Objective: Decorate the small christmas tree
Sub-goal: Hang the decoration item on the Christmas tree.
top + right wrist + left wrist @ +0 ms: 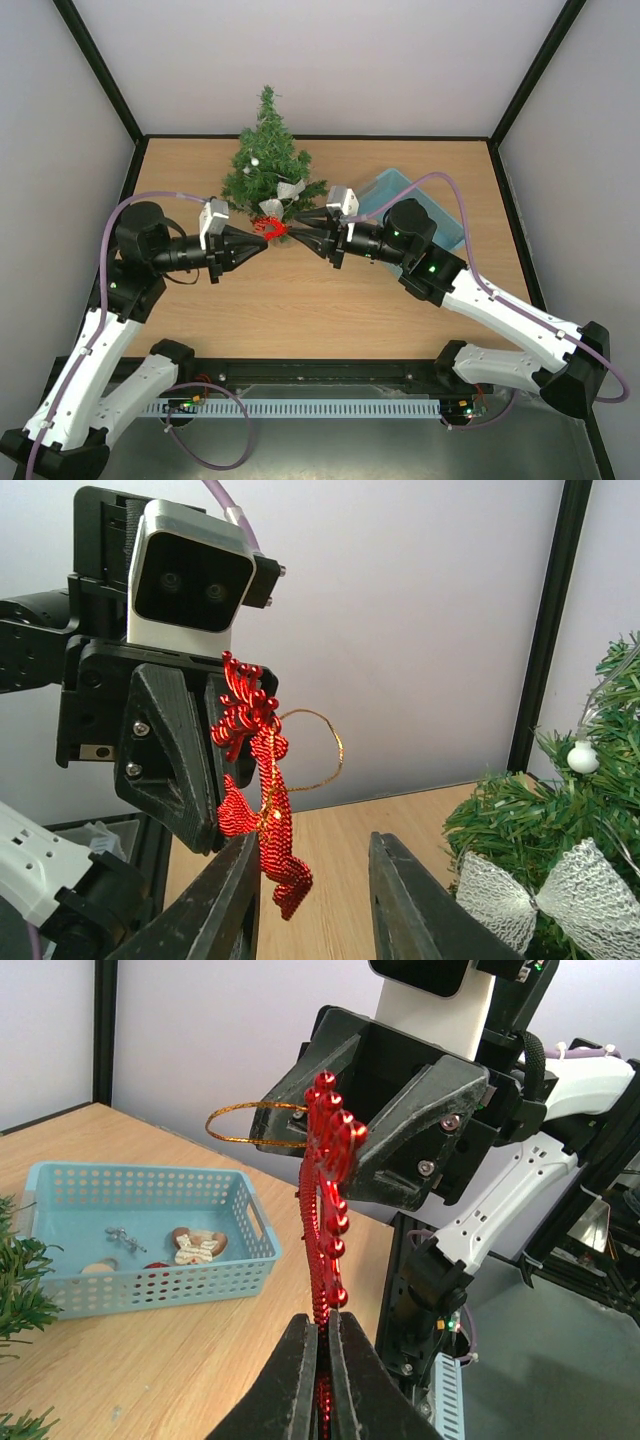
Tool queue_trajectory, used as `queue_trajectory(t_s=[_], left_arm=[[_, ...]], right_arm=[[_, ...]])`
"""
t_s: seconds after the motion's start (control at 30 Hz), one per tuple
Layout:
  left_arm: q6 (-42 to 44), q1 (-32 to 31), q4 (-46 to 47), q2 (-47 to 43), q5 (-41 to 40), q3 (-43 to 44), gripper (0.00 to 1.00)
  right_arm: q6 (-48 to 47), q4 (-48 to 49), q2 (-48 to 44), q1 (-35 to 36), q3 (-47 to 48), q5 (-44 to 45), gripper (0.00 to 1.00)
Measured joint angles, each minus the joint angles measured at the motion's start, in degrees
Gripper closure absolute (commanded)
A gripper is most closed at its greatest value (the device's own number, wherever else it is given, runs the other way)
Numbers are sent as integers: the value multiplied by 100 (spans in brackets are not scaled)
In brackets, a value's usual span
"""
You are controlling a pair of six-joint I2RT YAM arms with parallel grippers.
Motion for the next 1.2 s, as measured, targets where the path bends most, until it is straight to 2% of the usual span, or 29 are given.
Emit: queue_trajectory(t_s=[0.17, 0.37, 0.57, 0.83, 1.0, 1.2], left_arm=[[26, -33, -2, 24, -39, 0, 98], [90, -50, -9, 24, -92, 0, 97], [118, -57, -26, 24, -103, 0, 98], [142, -96, -33, 20, -109, -2, 98], [177, -120, -55, 15, -98, -9, 98], [291, -118, -92, 9, -142, -42, 98]], right_arm=[[2, 0, 4, 4, 2, -74, 64], [-7, -11, 28, 31, 15, -155, 62], [-94, -42, 33, 79, 33, -184, 75], [-125, -39, 39, 127, 35, -179, 79], [-125, -26, 39, 151, 42, -114, 98], [-144, -22, 9, 177, 42, -20, 98]])
